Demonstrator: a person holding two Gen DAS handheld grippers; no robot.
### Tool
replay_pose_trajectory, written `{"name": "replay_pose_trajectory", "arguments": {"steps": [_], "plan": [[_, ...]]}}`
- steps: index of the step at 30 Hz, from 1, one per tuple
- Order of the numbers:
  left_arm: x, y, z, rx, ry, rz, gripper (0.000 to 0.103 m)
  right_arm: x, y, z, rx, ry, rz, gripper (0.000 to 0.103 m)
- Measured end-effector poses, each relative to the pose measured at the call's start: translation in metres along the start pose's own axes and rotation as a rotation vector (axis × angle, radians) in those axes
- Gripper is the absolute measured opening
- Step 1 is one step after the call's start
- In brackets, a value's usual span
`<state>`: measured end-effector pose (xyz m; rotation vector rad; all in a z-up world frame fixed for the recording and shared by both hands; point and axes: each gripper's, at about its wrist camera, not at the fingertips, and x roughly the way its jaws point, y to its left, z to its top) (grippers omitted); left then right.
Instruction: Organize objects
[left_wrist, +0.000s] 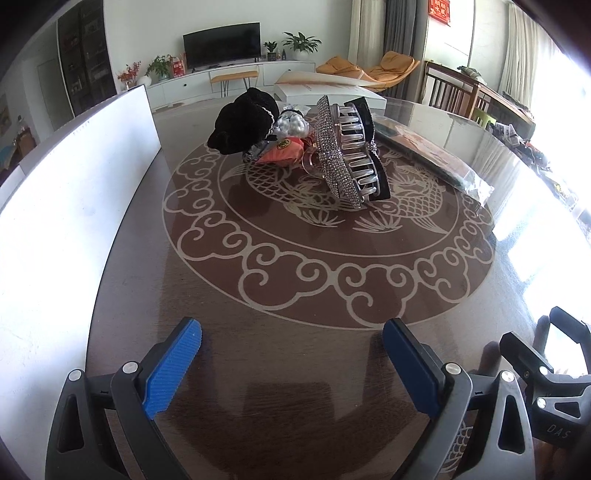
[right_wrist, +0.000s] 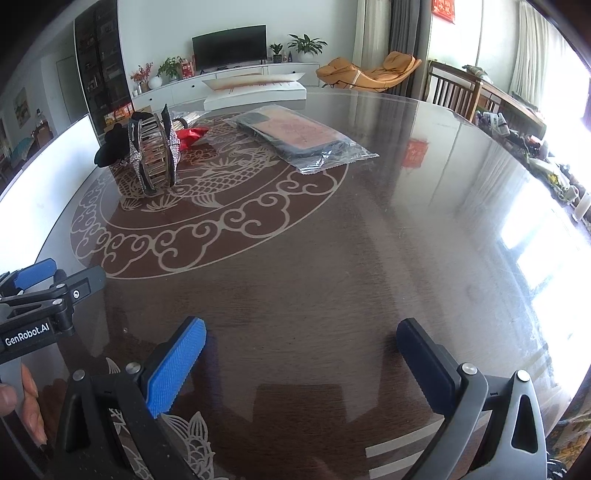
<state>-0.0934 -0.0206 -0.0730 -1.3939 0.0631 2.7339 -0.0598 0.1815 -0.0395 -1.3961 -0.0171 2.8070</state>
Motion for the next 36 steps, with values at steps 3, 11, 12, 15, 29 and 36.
{"name": "replay_pose_trajectory", "arguments": {"steps": [3,11,12,15,29,36], "plan": [[0.0001,-0.0011,0.0002,0.007,0.002,-0.001,0.101,0.0,-0.0001,0.0001,0.0,0.0,0.0,0.103],[0.0012,-0.0027,0.0014,0.011,0.005,0.0,0.103,0.0,-0.0001,0.0001,-0.001,0.0,0.0,0.103],[0.0011,-0.0024,0.0013,0.011,0.005,-0.001,0.103,0.0,-0.0001,0.0001,-0.001,0.0,0.0,0.103],[0.0012,-0.0024,0.0014,0.011,0.005,-0.001,0.103,-0.0001,-0.0001,0.0001,-0.001,0.0,0.0,0.103],[0.0027,-0.0028,0.0028,0.009,0.006,0.003,0.103,0.0009,-0.0006,0.0017,-0.021,0.027,0.013,0.103],[0.0024,-0.0029,0.0025,0.009,0.006,0.003,0.103,0.004,-0.0007,0.0084,-0.026,0.093,0.019,0.103]]}}
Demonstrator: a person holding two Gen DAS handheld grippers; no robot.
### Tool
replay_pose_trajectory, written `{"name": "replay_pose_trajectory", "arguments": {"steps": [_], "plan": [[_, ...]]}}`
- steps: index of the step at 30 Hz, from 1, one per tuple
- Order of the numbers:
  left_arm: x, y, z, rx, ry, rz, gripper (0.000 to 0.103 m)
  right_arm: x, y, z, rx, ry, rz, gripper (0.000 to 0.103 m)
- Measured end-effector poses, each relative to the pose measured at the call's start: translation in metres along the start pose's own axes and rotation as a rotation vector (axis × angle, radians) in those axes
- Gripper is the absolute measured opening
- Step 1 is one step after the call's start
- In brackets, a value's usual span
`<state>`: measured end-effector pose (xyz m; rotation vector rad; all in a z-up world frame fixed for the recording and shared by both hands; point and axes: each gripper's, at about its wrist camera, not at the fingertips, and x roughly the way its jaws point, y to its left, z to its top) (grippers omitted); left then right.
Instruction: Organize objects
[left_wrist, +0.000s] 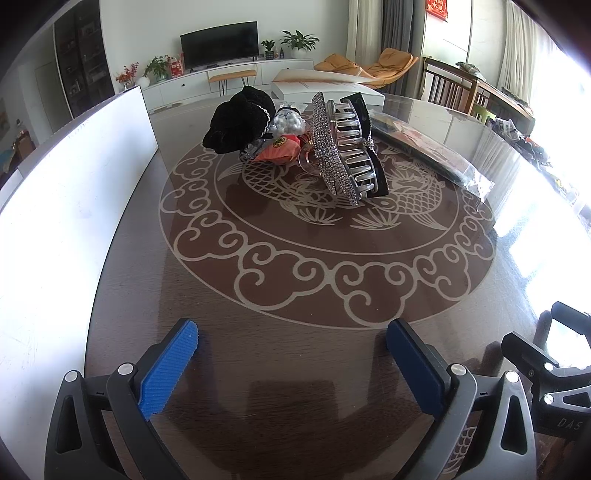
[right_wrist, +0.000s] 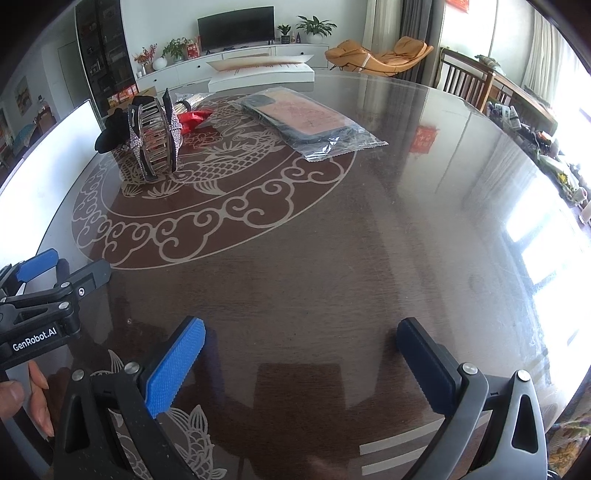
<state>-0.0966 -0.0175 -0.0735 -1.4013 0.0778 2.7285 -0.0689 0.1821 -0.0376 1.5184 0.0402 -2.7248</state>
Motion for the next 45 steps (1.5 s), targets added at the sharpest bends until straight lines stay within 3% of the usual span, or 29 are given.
{"name": "replay_pose_trajectory", "arguments": {"steps": [9,26,32,35,40,45], "plan": [[0.0,0.0,0.0,0.0,0.0,0.0,0.103,0.01,-0.001,0.018,-0.008,-0.004,0.005,0.103],[0.0,0.0,0.0,-0.002,0.001,-0.003,0.103,0.006,-0.001,0.014,0.006,-0.051,-0.003,0.103],[0.004,0.002,0.006,0.036,0.039,-0.035,0.103,0.007,-0.001,0.015,0.007,-0.054,-0.005,0.103],[0.01,0.006,0.019,0.023,0.073,-0.042,0.103,0.006,-0.001,0.014,0.008,-0.055,-0.006,0.103],[0.01,0.009,0.058,-0.075,0.013,-0.11,0.103,0.006,-0.001,0.014,0.008,-0.055,-0.006,0.103],[0.027,-0.032,0.104,0.0,-0.074,-0.02,0.103,0.006,-0.001,0.014,0.008,-0.055,-0.006,0.103]]}}
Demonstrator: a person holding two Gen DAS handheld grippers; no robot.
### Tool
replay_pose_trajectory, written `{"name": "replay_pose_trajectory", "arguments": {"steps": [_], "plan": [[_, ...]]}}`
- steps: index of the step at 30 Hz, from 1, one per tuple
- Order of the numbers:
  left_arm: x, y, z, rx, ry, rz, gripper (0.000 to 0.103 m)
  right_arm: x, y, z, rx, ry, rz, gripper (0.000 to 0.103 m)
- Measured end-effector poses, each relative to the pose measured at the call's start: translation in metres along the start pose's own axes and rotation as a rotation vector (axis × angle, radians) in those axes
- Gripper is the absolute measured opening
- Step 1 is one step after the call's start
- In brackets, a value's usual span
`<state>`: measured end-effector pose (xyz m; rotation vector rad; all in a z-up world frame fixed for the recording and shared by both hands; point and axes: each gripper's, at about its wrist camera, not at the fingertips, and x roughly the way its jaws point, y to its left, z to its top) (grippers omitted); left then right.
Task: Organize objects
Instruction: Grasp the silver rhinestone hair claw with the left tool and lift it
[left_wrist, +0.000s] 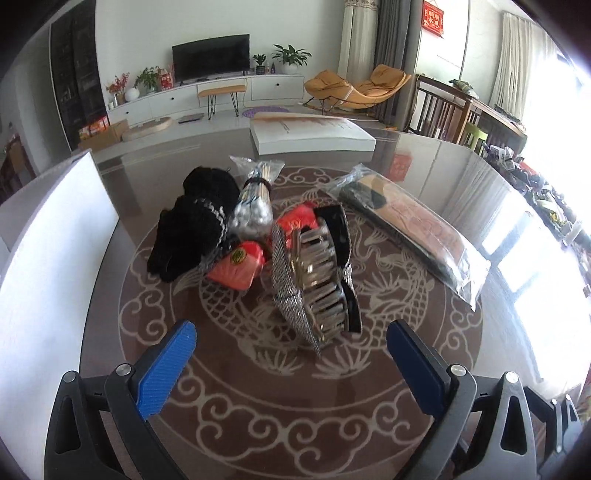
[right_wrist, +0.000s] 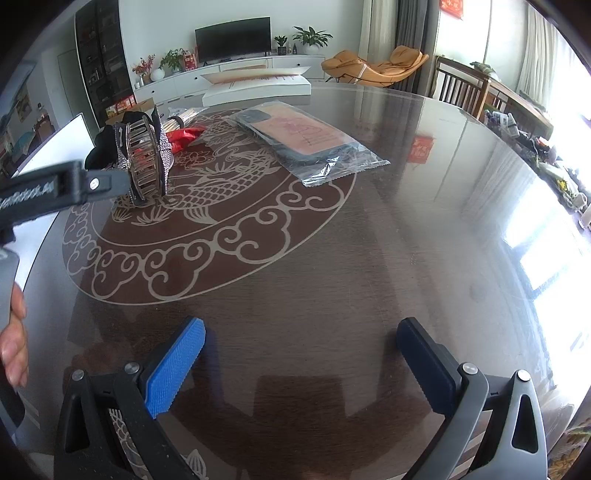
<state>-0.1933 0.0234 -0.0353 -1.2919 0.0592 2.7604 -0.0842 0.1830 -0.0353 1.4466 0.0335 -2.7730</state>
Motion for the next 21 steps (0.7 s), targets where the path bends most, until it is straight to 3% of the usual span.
{"name": "replay_pose_trajectory", "arguments": {"steps": [5,6,7,8,9,15,18,21], "plan": [[0.048,-0.016,0.036,-0.012,0.036,0.151,0.103,-0.001,-0.001,-0.001,0.001,-0.002,0.001,0.103],[0.051,-0.016,0.038,-0.015,0.029,0.153,0.097,-0.001,-0.001,-0.001,0.001,-0.002,0.001,0.103],[0.051,-0.014,0.036,-0.011,0.008,0.148,0.07,-0.001,-0.001,-0.001,0.001,-0.002,0.001,0.103],[0.048,-0.013,0.033,-0.005,-0.012,0.145,0.054,-0.001,-0.001,-0.001,0.001,-0.002,0.0,0.103],[0.041,-0.011,0.027,0.004,-0.037,0.133,0.051,-0.001,-0.001,-0.001,0.001,-0.002,0.0,0.103],[-0.01,0.008,-0.031,0.038,-0.003,0.0,0.05,-0.002,-0.001,-0.001,0.002,-0.002,-0.001,0.103],[-0.031,0.017,-0.057,0.057,-0.004,-0.01,0.051,-0.002,0.0,-0.001,0.002,-0.002,-0.001,0.103],[-0.034,0.018,-0.068,0.105,-0.001,0.01,0.065,-0.002,0.0,-0.001,0.001,-0.002,-0.001,0.103]]}}
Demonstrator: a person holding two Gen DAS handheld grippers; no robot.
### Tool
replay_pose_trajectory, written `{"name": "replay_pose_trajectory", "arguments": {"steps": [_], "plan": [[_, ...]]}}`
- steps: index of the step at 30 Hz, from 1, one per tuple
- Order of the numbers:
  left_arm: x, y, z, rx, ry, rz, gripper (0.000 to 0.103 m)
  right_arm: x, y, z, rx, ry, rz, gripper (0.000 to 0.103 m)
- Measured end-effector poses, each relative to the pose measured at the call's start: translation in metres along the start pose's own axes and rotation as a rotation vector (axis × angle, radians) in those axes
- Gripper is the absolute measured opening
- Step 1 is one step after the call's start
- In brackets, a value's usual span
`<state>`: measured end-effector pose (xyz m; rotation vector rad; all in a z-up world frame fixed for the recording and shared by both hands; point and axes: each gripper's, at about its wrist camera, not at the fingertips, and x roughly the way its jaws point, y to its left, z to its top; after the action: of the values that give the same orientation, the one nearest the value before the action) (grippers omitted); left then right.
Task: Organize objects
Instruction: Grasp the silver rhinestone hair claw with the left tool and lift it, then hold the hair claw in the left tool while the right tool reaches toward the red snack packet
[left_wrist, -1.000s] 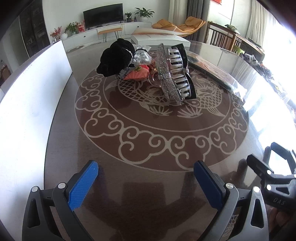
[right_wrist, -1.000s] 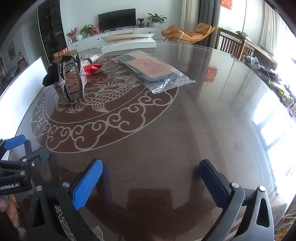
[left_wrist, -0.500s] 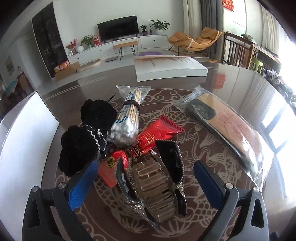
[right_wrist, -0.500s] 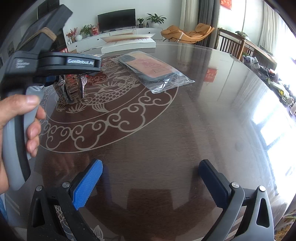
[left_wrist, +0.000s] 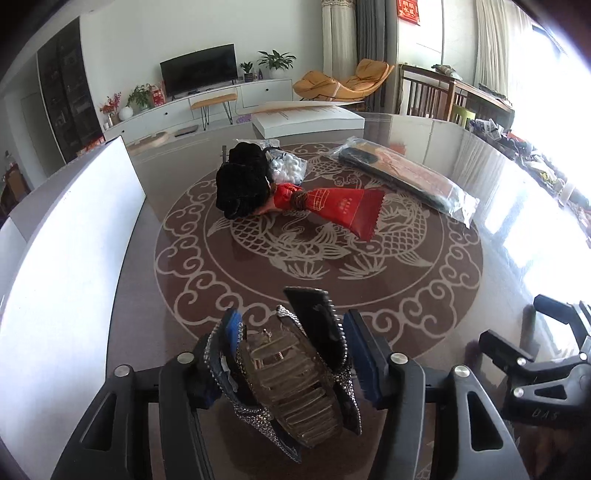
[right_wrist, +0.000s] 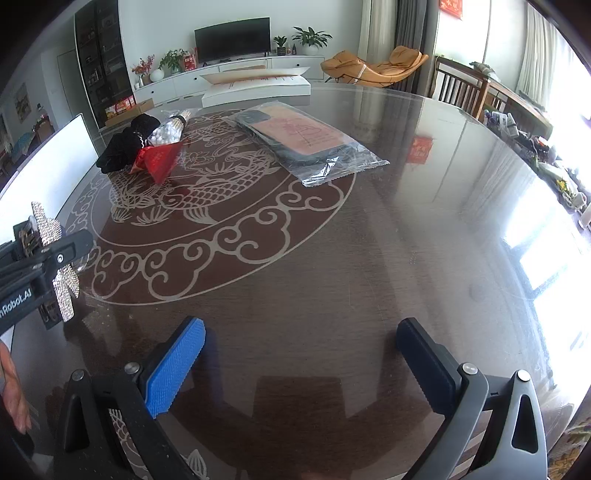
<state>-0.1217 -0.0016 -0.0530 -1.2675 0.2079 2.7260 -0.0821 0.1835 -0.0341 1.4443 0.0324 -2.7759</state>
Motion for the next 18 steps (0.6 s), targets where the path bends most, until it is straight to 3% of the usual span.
{"name": "replay_pose_trajectory", "arguments": {"steps": [1,4,9,11,18], "plan": [[0.003,-0.001,-0.001,0.009,0.01,0.011,0.07,0.0,0.0,0.0,0.0,0.0,0.0,0.103],[0.014,0.0,-0.004,0.0,0.041,0.011,0.072,0.0,0.0,0.0,0.0,-0.001,0.001,0.103],[0.02,0.017,-0.007,-0.105,0.061,0.001,0.09,0.0,0.0,0.0,0.0,-0.001,0.0,0.103],[0.023,0.017,-0.008,-0.11,0.079,0.004,0.102,0.0,0.0,0.0,0.0,-0.001,0.0,0.103],[0.024,0.016,-0.009,-0.11,0.083,0.006,0.103,0.0,0.0,0.0,0.0,-0.001,0.001,0.103]]}}
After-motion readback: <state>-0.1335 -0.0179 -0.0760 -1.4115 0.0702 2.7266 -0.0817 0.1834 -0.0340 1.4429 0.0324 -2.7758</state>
